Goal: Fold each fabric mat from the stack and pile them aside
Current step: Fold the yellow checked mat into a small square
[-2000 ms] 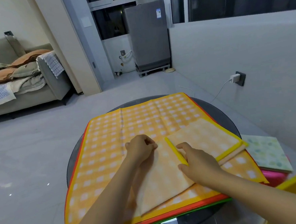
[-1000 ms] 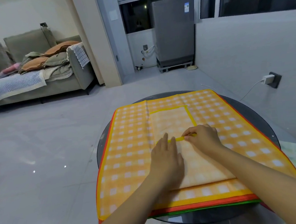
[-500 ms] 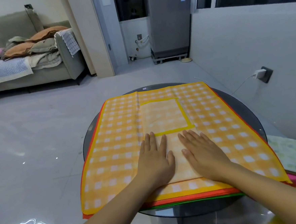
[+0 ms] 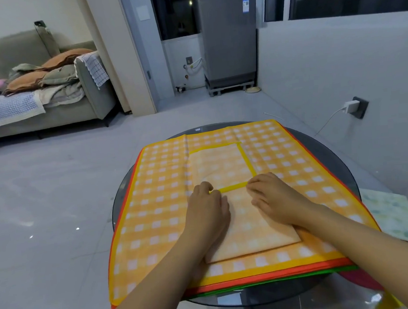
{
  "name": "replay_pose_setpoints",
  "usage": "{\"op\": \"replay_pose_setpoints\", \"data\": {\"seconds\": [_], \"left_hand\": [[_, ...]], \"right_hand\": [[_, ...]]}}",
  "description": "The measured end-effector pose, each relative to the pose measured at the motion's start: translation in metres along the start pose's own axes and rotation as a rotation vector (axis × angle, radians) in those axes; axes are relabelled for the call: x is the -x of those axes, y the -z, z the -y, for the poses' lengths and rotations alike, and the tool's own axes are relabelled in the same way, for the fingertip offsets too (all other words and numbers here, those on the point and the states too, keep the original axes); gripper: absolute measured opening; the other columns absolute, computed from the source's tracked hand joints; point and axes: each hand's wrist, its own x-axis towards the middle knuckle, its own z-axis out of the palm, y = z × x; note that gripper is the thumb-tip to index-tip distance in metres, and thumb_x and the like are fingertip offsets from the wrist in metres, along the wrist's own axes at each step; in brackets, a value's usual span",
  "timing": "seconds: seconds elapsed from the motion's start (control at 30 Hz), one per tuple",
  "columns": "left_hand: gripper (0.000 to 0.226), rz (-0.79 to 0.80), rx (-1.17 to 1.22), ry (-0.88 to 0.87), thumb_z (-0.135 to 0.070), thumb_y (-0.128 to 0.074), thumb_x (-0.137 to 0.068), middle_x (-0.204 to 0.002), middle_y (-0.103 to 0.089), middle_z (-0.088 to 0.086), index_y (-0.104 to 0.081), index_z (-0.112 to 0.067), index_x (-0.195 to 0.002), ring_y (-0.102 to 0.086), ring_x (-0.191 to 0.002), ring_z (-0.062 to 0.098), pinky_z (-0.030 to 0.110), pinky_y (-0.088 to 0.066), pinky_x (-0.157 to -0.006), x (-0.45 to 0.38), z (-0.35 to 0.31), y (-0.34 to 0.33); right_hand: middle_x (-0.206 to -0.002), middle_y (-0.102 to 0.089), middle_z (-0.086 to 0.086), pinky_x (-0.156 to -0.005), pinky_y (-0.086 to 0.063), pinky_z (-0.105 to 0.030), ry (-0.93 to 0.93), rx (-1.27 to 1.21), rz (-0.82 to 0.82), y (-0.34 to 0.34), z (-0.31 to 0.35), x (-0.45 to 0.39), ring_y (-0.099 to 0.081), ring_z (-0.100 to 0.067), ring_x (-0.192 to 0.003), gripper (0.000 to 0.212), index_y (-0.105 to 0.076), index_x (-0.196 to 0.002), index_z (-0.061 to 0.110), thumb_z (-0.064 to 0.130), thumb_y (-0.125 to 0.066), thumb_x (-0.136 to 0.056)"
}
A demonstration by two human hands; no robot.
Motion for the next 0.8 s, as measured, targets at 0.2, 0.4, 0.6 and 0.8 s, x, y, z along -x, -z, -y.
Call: {"op": "replay_pose_setpoints", "data": {"seconds": [0.2,0.4,0.6,0.8], "left_hand": [[0.015,0.001,0.31,0.238,-0.017,-0.048,-0.093,-0.091,-0.05,0.006,-0.058,-0.005,-0.09,-0.051,-0.078,0.022,0.027,-0.032,-0.065,-0.023,0.015,0.004],[0.028,-0.059,0.452,0.53,-0.019,-0.053,-0.092,-0.119,-0.045,0.013,-0.048,-0.004,-0.116,-0.047,-0.077,0.02,0.026,-0.034,-0.07,-0.044,0.024,0.003],[0.036,0.016,0.471,0.668,-0.025,-0.059,-0.091,-0.101,-0.057,0.012,-0.046,0.0,-0.114,-0.056,-0.087,0.028,0.03,-0.039,-0.065,-0.065,0.039,-0.004],[0.024,-0.002,0.539,0.681,-0.021,-0.063,-0.089,-0.055,-0.057,0.01,-0.058,-0.002,-0.074,-0.055,-0.043,0.022,0.032,-0.051,-0.046,-0.068,0.042,-0.007]], "right_hand": [[-0.111,-0.05,-0.002,-0.075,-0.038,-0.019,-0.279,-0.317,-0.211,0.0,-0.004,-0.031,-0.051,-0.012,-0.085,0.024,-0.06,-0.113,0.012,0.014,-0.06,-0.088],[-0.125,-0.051,-0.015,-0.07,-0.05,-0.031,-0.512,-0.332,-0.216,0.001,-0.009,-0.054,-0.063,-0.025,-0.081,0.043,-0.051,-0.124,0.003,0.025,-0.062,-0.089],[-0.058,-0.061,-0.014,-0.047,-0.043,-0.029,-0.66,-0.41,-0.161,0.008,-0.008,-0.065,-0.055,-0.022,-0.046,0.033,-0.059,-0.109,-0.008,0.02,-0.059,-0.091],[-0.051,-0.057,-0.011,-0.042,-0.041,-0.026,-0.688,-0.432,-0.196,0.007,-0.012,-0.069,-0.056,-0.024,-0.045,0.03,-0.054,-0.065,0.006,0.02,-0.061,-0.09]]}}
